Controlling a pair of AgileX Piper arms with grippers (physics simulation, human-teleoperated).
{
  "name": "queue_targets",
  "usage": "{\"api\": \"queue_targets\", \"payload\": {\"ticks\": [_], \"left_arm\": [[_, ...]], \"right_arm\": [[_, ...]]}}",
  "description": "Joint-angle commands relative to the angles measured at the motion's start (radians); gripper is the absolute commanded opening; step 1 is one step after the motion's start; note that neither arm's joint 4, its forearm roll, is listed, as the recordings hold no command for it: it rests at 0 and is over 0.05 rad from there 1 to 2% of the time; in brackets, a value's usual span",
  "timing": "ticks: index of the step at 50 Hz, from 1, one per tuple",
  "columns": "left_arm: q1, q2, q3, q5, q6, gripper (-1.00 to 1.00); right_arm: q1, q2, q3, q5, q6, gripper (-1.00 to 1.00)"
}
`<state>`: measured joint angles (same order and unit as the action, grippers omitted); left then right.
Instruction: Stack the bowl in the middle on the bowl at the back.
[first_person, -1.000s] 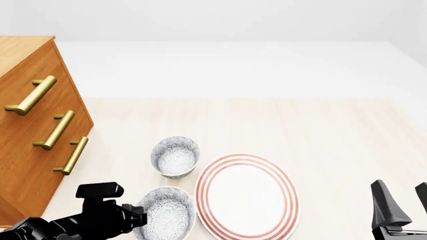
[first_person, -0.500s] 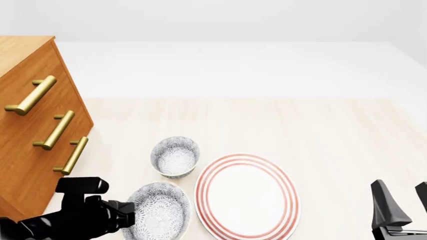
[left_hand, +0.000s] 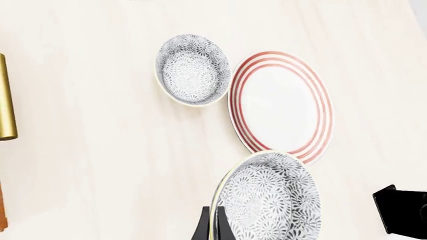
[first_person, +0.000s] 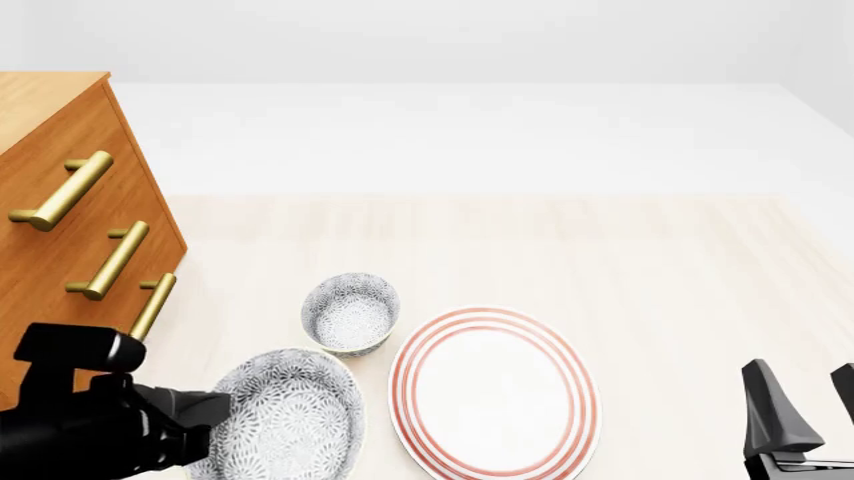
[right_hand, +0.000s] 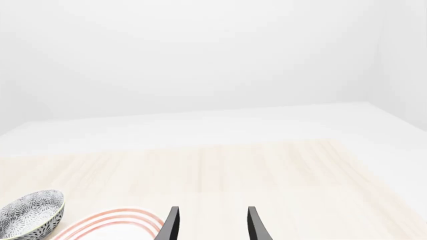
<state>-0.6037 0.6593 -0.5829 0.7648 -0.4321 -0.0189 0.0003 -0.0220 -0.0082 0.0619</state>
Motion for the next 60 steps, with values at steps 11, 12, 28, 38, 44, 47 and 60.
{"api": "queue_targets", "payload": {"ticks": [11, 12, 28, 38, 44, 47, 60], "left_arm": [[-0.267, -0.090, -0.105, 0.246, -0.044, -1.00], [-0.267, -0.090, -0.105, 0.246, -0.044, -1.00], [-0.346, -0.064, -0.045, 0.199, -0.077, -1.00], [-0.352, -0.075, 0.007, 0.184, -0.068, -1.00], [-0.347, -0.068, 0.037, 0.159, -0.057, -1.00], [-0.347, -0.054, 0.049, 0.136, -0.047, -1.00], [-0.370, -0.020, 0.109, 0.072, -0.056, -1.00]], "right_arm": [[-0.011, 0.000, -0.009, -0.004, 0.013, 1.00], [-0.011, 0.000, -0.009, -0.004, 0.013, 1.00], [-0.012, 0.000, -0.010, -0.006, 0.018, 1.00], [-0.011, 0.000, -0.010, -0.008, 0.018, 1.00], [-0.013, 0.000, -0.010, -0.008, 0.018, 1.00], [-0.014, 0.000, -0.010, -0.007, 0.019, 1.00], [-0.014, 0.000, -0.010, -0.006, 0.022, 1.00]]}}
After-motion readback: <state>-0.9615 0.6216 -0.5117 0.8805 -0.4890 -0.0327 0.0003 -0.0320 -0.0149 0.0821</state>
